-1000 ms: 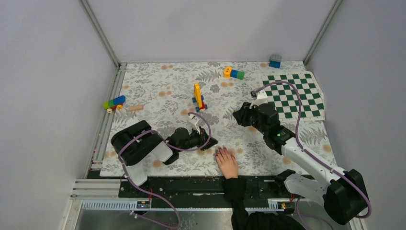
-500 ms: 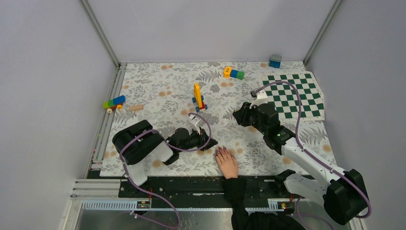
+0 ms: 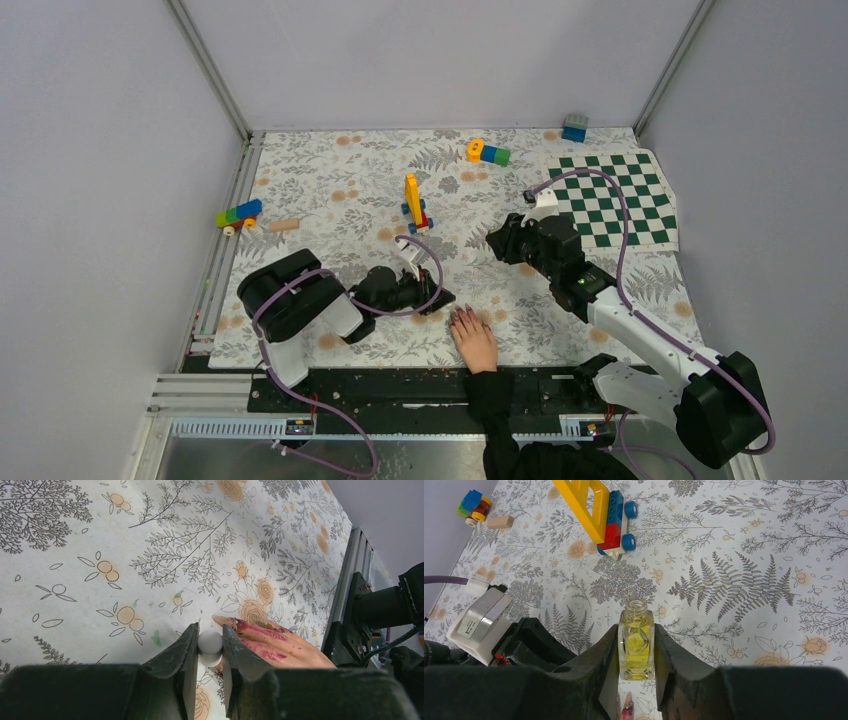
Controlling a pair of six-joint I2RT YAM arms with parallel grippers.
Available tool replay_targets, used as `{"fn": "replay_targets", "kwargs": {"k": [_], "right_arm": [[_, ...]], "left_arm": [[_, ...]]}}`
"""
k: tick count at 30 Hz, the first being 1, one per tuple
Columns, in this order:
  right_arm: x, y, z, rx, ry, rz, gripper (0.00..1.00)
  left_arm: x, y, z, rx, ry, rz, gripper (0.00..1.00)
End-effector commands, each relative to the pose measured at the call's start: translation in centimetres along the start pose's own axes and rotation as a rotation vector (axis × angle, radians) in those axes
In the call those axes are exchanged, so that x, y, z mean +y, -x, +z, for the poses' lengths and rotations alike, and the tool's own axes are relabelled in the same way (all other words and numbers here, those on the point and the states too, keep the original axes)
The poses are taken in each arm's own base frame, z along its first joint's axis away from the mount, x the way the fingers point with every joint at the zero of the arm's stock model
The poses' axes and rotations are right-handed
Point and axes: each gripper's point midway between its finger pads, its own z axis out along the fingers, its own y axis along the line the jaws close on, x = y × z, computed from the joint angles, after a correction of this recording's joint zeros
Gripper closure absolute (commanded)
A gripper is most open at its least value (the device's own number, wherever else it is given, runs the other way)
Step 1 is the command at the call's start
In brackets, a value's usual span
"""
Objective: Paint the nails
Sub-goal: Paint the nail polish on the nail.
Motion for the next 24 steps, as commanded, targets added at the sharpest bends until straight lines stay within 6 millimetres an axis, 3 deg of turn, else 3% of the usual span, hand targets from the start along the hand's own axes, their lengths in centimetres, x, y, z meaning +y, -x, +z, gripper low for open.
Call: {"fn": "replay_targets", "kwargs": {"k": [1, 24], "right_arm": [[0.9, 2.5, 0.1, -0.062, 0.025, 0.009, 1.0], [0.9, 2.5, 0.2, -0.061, 0.029, 0.011, 1.0]], "left_arm": [[-0.6, 1.3, 1.0, -0.04, -0.025, 0.035, 1.0], [-0.7, 2.7, 1.4, -0.083, -0.015, 0.05, 1.0]]}}
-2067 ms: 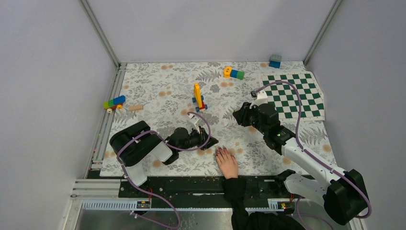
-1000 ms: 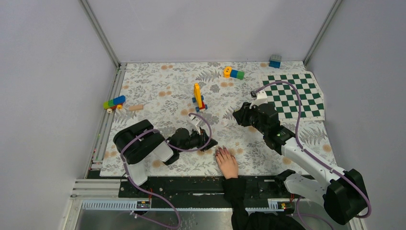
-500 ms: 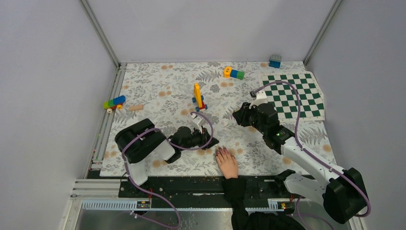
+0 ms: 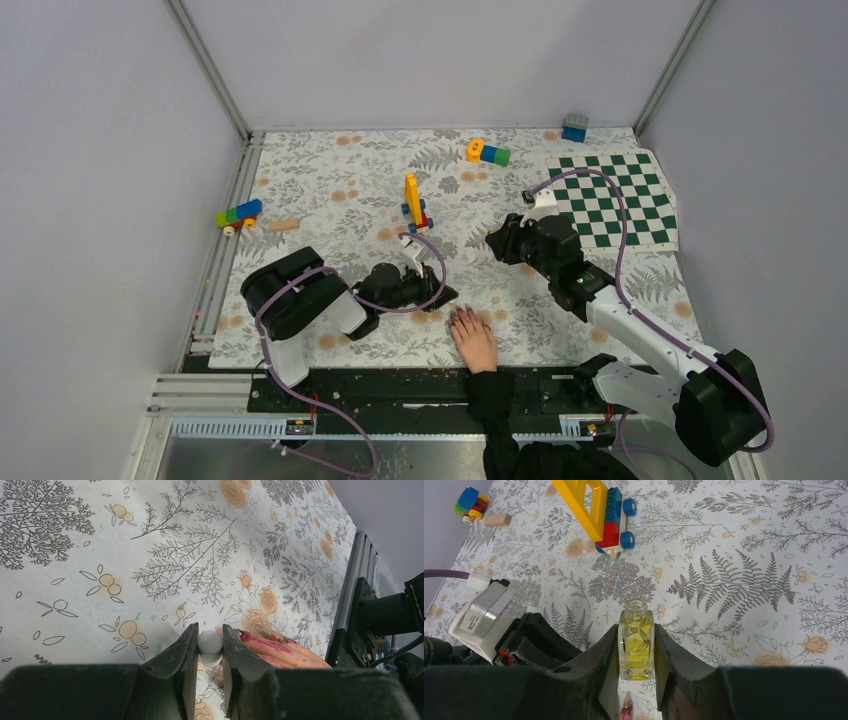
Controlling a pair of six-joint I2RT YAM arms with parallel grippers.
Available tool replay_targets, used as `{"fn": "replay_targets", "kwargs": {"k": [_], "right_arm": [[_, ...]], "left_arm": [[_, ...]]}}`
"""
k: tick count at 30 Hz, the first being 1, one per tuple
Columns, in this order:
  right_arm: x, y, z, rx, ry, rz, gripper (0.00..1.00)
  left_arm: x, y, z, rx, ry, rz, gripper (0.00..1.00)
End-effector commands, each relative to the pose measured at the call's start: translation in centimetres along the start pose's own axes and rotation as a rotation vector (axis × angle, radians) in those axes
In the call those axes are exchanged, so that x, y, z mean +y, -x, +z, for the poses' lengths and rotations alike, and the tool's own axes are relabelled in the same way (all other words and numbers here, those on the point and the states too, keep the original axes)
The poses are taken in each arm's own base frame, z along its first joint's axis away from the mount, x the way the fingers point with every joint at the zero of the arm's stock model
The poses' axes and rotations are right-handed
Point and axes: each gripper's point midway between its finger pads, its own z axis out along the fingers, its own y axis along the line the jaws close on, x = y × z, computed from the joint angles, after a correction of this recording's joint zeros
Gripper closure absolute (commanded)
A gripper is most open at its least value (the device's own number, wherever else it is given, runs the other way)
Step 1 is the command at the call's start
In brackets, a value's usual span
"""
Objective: Paint the nails
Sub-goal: Paint the nail polish on the nail.
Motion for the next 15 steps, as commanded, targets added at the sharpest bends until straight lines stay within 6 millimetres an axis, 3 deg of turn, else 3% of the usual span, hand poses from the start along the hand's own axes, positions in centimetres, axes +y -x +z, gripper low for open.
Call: {"fn": "replay_targets", "kwargs": {"k": [1, 15], "right_arm": [[1.1, 2.8, 0.0, -0.07, 0.034, 0.011, 1.0], [1.3, 2.8, 0.0, -0.065, 0.041, 0.009, 1.0]], "left_arm": [[-0.9, 2.4, 0.4, -0.085, -0.023, 0.049, 1.0], [-2.0, 3.2, -1.3, -0.125, -0.042, 0.04, 1.0]]}}
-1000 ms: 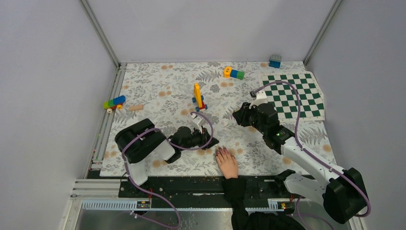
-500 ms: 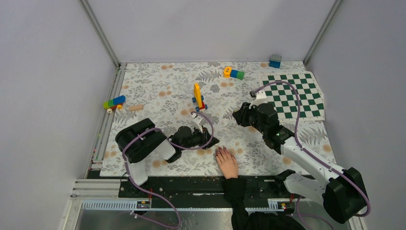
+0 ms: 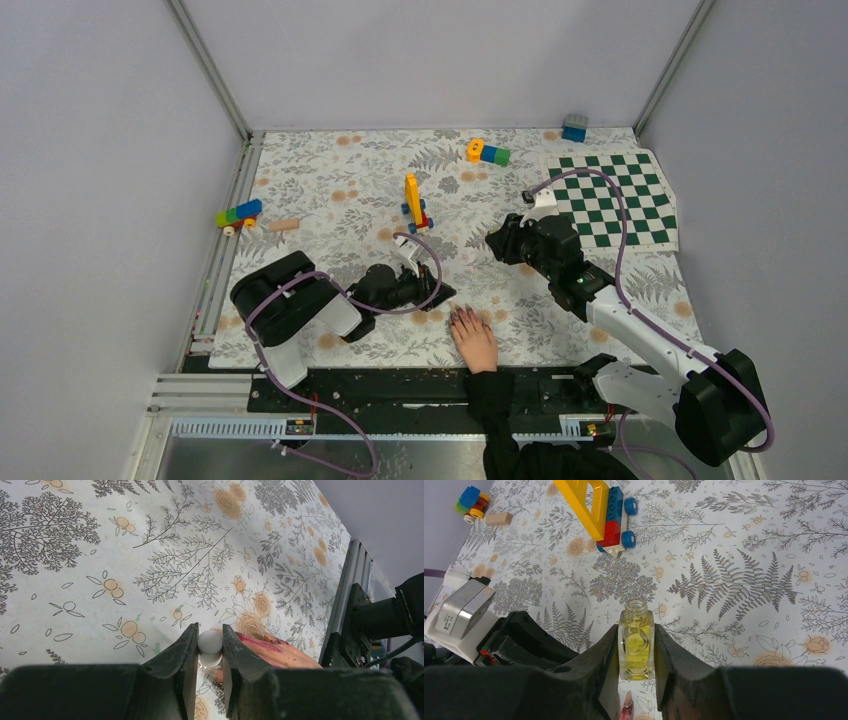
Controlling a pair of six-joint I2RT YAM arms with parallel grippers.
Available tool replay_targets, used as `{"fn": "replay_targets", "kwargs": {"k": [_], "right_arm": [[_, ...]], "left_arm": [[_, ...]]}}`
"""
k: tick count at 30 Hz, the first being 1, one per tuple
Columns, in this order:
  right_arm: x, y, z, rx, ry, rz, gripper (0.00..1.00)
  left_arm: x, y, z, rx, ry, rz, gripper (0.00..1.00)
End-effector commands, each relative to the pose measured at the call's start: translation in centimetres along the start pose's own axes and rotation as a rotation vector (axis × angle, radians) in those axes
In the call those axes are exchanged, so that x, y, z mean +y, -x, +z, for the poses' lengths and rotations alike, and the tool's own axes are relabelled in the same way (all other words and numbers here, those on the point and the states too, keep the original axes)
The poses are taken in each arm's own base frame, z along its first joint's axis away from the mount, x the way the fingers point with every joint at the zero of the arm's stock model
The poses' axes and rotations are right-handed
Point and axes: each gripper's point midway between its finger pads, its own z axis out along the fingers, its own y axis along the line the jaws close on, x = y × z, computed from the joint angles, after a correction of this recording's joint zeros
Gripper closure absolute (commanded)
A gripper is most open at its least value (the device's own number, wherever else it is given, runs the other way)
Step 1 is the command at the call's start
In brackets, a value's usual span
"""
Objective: Paint the nails
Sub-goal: Paint the nail polish on the nail.
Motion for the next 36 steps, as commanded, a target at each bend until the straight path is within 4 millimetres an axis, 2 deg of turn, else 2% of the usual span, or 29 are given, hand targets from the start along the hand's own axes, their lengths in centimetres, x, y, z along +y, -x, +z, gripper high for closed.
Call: {"fn": "replay_targets", "kwargs": {"k": [1, 21, 36], "right_arm": [[1.2, 2.8, 0.0, -0.065, 0.04, 0.009, 1.0], [1.2, 2.5, -0.5, -0.063, 0.041, 0.012, 1.0], [1.1, 2.3, -0.5, -0.06, 0.037, 0.014, 1.0]], "left_arm": [[-1.6, 2.1, -0.5, -0.084, -0.047, 0.023, 1.0], [-3.0, 2.0, -1.3, -0.092, -0.076, 0.035, 1.0], [-2.6, 1.2, -0.3, -0.058, -0.075, 0.028, 1.0]]}}
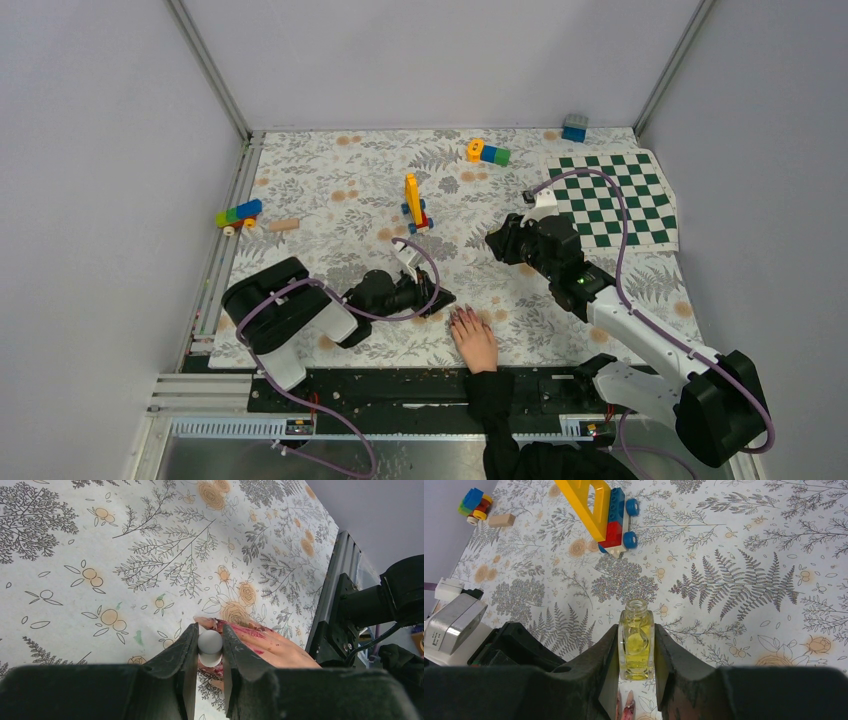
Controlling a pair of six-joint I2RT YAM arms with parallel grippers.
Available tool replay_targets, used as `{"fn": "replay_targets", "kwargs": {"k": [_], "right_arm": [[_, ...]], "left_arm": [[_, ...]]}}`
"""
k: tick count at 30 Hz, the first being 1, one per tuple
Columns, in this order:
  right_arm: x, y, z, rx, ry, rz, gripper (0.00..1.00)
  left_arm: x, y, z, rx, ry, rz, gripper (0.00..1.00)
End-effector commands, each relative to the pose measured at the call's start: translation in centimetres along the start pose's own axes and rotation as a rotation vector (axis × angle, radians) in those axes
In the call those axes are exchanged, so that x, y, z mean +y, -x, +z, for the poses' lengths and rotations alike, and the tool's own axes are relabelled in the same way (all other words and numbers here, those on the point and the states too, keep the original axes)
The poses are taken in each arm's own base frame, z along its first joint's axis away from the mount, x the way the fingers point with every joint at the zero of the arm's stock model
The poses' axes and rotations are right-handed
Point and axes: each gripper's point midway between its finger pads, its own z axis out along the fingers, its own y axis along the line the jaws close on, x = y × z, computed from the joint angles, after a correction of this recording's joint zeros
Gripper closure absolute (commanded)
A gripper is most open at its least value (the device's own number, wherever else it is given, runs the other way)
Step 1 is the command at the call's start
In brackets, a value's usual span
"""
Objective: Paint the nails
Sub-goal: Paint the nail polish on the nail.
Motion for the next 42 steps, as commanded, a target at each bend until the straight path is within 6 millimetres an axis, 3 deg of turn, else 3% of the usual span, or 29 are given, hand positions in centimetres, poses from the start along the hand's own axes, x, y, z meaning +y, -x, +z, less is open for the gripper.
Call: {"fn": "replay_targets", "kwargs": {"k": [1, 42], "right_arm": [[0.9, 2.2, -0.4, -0.058, 0.031, 0.008, 1.0], [0.9, 2.1, 0.3, -0.041, 0.029, 0.007, 1.0]], "left_arm": [[-0.9, 1.6, 0.9, -0.059, -0.039, 0.022, 1.0], [0.6, 1.0, 1.6, -0.041, -0.005, 0.028, 1.0]]}}
